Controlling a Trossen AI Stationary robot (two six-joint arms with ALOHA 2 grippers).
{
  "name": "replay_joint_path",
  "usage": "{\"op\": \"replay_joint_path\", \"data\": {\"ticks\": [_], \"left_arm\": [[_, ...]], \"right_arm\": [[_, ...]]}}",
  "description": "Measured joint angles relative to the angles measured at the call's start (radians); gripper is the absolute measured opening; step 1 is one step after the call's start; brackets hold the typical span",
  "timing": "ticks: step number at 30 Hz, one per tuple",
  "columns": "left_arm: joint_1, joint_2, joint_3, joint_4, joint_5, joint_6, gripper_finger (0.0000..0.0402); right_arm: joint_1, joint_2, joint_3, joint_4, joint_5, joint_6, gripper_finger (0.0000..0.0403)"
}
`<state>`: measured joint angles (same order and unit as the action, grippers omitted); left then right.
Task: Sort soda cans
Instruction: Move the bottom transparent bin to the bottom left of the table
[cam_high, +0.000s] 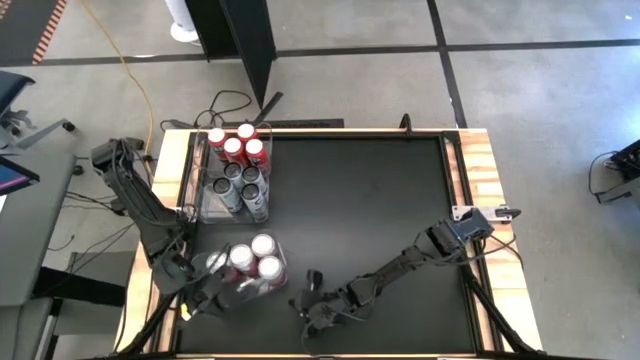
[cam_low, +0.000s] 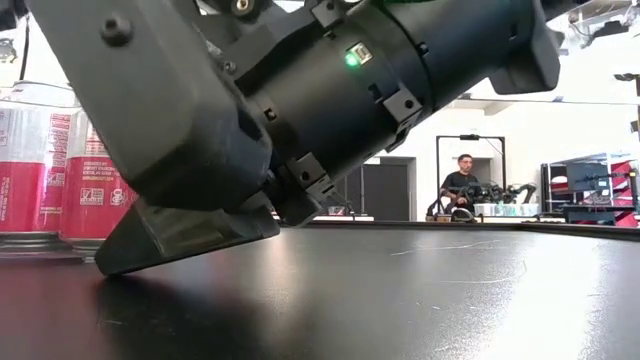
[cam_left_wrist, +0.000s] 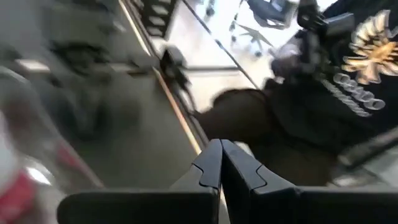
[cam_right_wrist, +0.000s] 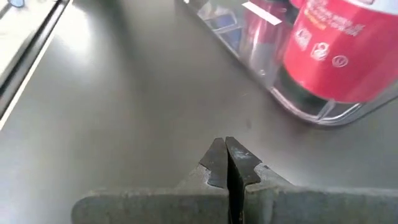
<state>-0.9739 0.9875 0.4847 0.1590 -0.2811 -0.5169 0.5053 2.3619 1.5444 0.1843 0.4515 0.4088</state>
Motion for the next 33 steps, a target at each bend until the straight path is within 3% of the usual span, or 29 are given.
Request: {"op": "replay_joint_path", "data": {"ticks": [5,23,33], "left_arm": [[-0.015,0.076,0.041,-0.071,0.075,-0.145,0.0],[-0.015,0.48,0.537,-0.893,0.142,-0.605,0.0],[-0.013,0.604,0.646,-1.054,0.161,-0.741,0.0]], "right_arm": [[-0.016,0.0,0.0,0.002,0.009,-0.015,0.0007],[-0.026,-0.001,0.0,0.0,0.021,-0.026,0.0007],[-0.026,-0.003,0.001,0.001,0.021,-0.041,0.0007]]}}
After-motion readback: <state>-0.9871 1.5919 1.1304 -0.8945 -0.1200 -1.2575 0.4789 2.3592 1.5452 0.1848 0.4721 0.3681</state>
